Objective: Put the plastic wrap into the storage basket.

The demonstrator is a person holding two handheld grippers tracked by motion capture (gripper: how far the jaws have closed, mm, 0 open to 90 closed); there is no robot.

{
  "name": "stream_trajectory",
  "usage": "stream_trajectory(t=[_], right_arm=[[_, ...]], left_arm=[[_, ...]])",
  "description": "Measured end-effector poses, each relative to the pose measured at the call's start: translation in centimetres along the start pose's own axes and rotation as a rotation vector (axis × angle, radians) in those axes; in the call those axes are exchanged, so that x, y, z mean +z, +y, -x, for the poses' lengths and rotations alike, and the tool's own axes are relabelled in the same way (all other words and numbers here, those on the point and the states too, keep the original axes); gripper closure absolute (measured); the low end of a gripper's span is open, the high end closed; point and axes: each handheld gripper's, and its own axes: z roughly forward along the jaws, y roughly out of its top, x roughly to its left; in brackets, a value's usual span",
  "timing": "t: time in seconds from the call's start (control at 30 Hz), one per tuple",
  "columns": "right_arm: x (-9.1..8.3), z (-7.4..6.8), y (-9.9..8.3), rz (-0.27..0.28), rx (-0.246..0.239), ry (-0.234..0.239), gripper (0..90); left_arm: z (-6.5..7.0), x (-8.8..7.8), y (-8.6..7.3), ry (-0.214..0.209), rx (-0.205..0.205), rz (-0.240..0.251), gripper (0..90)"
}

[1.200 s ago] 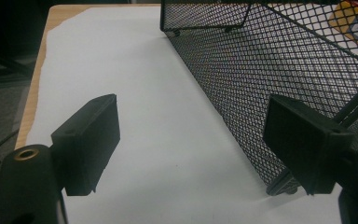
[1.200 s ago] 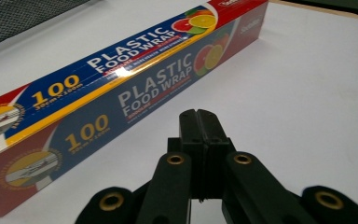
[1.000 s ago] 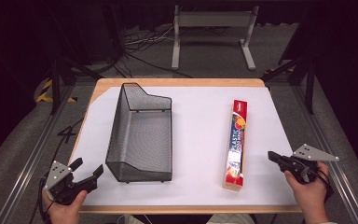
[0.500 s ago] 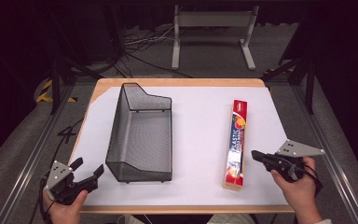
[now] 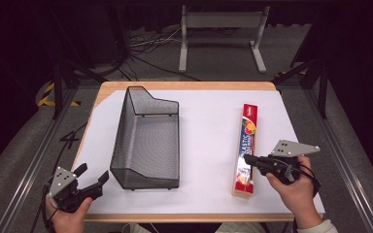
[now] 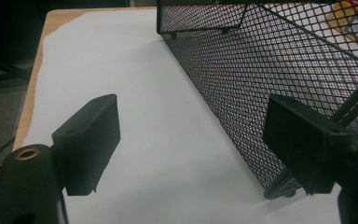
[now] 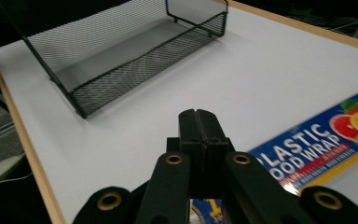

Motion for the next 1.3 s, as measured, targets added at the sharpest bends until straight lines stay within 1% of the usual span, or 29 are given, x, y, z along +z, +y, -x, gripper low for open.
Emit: stream_trajectory(t=[0.03,0.13,0.2,0.23,0.3,0.37,0.43,0.5,0.57,0.6,0.63,0.67,0.7,0.8,0.83,0.87,1.0,1.13,1.2,1.3], right_arm=[[0.2,-0.3,0.1,0.011,0.008,0.033,90.0],[0.9,-0.7,0.5,0.020,0.005,0.065,90.0],[1.3,-1.0,0.6,0.028,0.018,0.107,90.0],[1.5,-1.2,0.7,0.023,0.018,0.108,90.0],[1.9,-1.6,0.7,0.008,-0.008,0.098,90.0],[2.2,-2.0,0.7,0.006,-0.031,0.106,90.0],[2.4,-2.1,0.6,-0.004,0.003,0.094,90.0],[2.6,-2.1,0.6,-0.009,0.009,0.094,90.0],[3.0,-2.2,0.3,-0.036,0.004,0.089,90.0],[3.2,-2.2,0.2,-0.050,-0.001,0.078,90.0],[3.7,-2.4,-0.1,-0.093,-0.009,0.078,90.0],[3.9,-2.5,-0.2,-0.121,-0.014,0.078,90.0],[3.9,-2.5,-0.2,-0.121,-0.014,0.078,90.0],[4.7,-2.9,-0.5,-0.182,-0.030,0.069,90.0],[5.2,-3.0,-0.7,-0.213,-0.035,0.067,90.0],[5.2,-3.0,-0.7,-0.213,-0.035,0.067,90.0],[5.8,-3.0,-1.3,-0.274,-0.036,0.057,90.0],[6.2,-3.0,-1.8,-0.318,-0.026,0.051,90.0],[6.4,-3.0,-2.0,-0.336,-0.033,0.050,89.5],[6.6,-3.2,-2.2,-0.362,-0.046,0.034,89.4]], left_arm=[[0.0,0.0,0.0,0.001,0.001,0.000,19.8],[0.0,-0.1,0.0,0.006,-0.001,0.005,19.9],[0.0,-0.1,0.0,0.008,-0.001,0.007,20.0],[0.0,-0.1,0.0,0.008,-0.002,0.007,20.0],[0.0,-0.1,0.0,0.008,-0.001,0.007,20.0],[0.0,-0.1,0.0,0.008,0.000,0.005,20.0],[0.0,-0.1,0.0,0.009,0.000,0.005,20.0],[0.0,-0.1,0.0,0.009,0.001,0.006,20.0],[0.0,-0.1,0.0,0.010,0.002,0.007,20.0],[0.0,-0.1,0.0,0.009,0.005,0.006,20.0],[0.0,-0.1,0.0,0.009,0.005,0.008,20.0],[0.0,-0.1,0.0,0.011,0.002,0.005,20.0],[0.0,-0.1,0.0,0.011,0.002,0.005,20.0],[-0.1,0.0,0.0,0.011,0.003,0.004,20.0],[-0.1,-0.1,0.0,0.011,0.003,0.005,20.0],[-0.1,-0.1,0.0,0.011,0.003,0.005,20.0],[-0.1,-0.1,-0.1,0.010,0.003,0.004,20.0],[-0.1,0.0,-0.1,0.010,0.003,0.003,20.0],[-0.1,0.0,-0.1,0.010,0.006,-0.001,20.0],[-0.1,0.0,-0.1,0.011,0.004,0.001,20.0]])
